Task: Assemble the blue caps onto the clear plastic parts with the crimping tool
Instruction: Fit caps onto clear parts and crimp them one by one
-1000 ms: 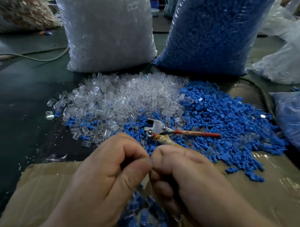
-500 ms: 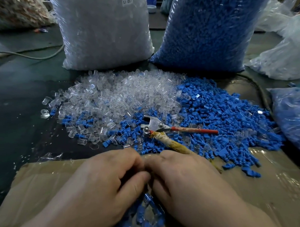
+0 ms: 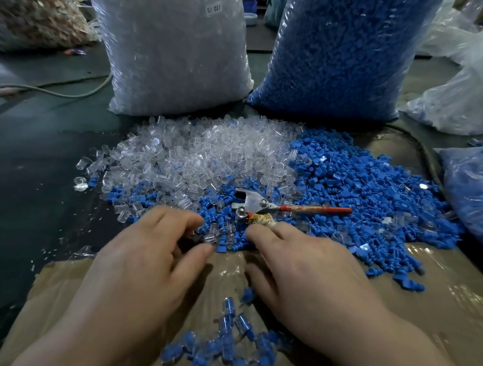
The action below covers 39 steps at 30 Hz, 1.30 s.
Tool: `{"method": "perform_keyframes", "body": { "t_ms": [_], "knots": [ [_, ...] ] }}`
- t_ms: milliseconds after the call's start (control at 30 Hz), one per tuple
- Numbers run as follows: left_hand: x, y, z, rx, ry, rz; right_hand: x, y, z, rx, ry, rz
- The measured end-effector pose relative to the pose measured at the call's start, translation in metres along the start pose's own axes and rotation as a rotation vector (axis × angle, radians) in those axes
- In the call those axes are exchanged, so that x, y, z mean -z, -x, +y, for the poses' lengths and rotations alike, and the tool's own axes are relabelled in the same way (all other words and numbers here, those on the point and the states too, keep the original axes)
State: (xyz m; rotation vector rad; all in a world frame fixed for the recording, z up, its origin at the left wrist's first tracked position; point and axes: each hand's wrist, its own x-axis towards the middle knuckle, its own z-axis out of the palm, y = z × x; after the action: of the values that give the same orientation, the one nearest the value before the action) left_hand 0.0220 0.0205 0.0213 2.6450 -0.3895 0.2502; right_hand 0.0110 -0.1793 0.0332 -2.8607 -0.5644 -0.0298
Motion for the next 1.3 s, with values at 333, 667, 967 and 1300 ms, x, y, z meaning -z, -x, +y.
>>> {"method": "perform_keyframes", "body": {
  "t_ms": [333, 667, 967, 1300],
  "knots": [
    [-0.010, -0.002, 0.001, -0.008, -0.106, -0.096, -0.007, -0.005, -0.002, 0.127, 0.084, -0.092],
    [-0.018, -0.001, 0.002, 0.075, 0.086, -0.065, -0.013, -0.013, -0.006, 0.037, 0.079, -0.042],
    [-0.020, 0.003, 0.003, 0.158, 0.203, 0.010, -0.015, -0.012, -0.006, 0.096, -0.019, 0.007],
    [-0.017, 0.004, 0.009, 0.161, 0.318, -0.051, -0.020, -0.014, -0.009, 0.044, -0.046, 0.061]
  ]
}}
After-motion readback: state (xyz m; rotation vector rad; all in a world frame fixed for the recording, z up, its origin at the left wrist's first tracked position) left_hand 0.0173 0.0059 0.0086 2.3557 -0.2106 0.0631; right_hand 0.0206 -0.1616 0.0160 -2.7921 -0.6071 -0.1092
